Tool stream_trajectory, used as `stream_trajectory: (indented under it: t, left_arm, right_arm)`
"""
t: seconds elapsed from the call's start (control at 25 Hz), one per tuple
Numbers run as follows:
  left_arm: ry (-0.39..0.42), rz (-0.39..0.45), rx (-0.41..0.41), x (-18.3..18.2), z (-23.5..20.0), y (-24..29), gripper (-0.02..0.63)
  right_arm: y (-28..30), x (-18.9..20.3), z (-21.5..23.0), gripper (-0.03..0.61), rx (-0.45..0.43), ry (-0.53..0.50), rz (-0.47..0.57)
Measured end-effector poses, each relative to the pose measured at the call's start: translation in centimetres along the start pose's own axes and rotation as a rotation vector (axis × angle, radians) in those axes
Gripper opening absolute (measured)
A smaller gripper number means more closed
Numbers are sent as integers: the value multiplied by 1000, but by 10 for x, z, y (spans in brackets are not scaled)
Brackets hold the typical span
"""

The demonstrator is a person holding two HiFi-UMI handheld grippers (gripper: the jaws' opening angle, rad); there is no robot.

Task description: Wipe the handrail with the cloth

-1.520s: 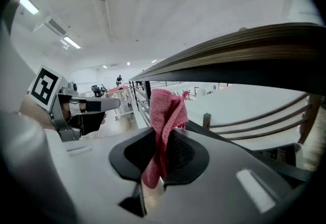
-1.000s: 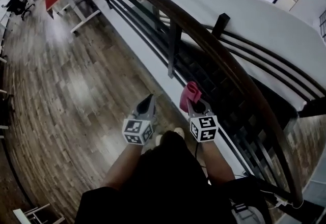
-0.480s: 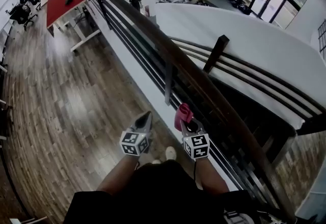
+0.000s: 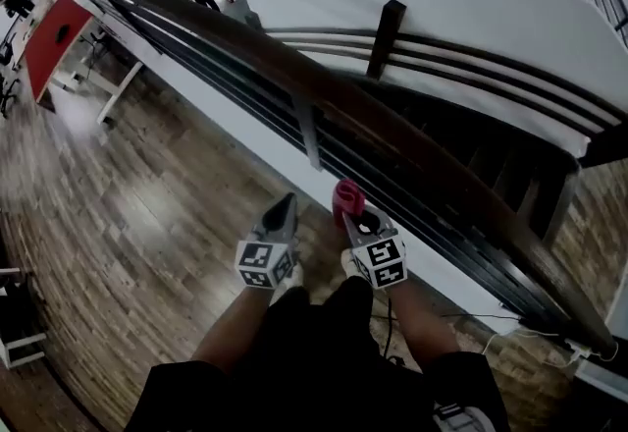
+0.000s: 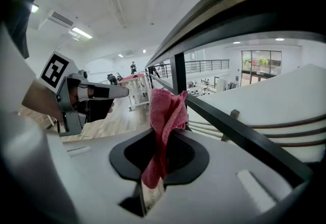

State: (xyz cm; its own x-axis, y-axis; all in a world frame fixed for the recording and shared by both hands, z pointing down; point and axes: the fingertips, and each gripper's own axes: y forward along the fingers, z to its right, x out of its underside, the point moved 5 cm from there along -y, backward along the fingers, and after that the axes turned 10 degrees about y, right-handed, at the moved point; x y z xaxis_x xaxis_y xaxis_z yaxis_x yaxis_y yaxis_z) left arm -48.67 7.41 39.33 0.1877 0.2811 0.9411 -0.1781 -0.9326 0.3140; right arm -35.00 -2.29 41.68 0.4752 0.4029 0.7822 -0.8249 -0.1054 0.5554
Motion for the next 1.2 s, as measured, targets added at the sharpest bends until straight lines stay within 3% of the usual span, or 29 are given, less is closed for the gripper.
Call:
stream_trajectory:
  t: [0.16, 0.48, 0.64, 1.0, 1.2]
  left_arm:
    - [46, -63, 100, 28, -2, 2, 0]
    - [69, -106, 153, 67, -19, 52, 0]
    - [31, -125, 123, 89, -26, 65, 0]
    - [-45, -119, 56, 98, -21, 87, 0]
    - [-118, -103, 10, 103, -22, 86, 0]
  right_arm:
    - [13, 21, 4, 46, 87, 116, 17]
    - [83, 25, 40, 46, 115, 301, 39]
    - [114, 23, 54, 46, 92, 390, 51]
    - [154, 3, 88, 46, 78, 578, 64]
    - [167, -1, 102, 46, 161, 600, 39]
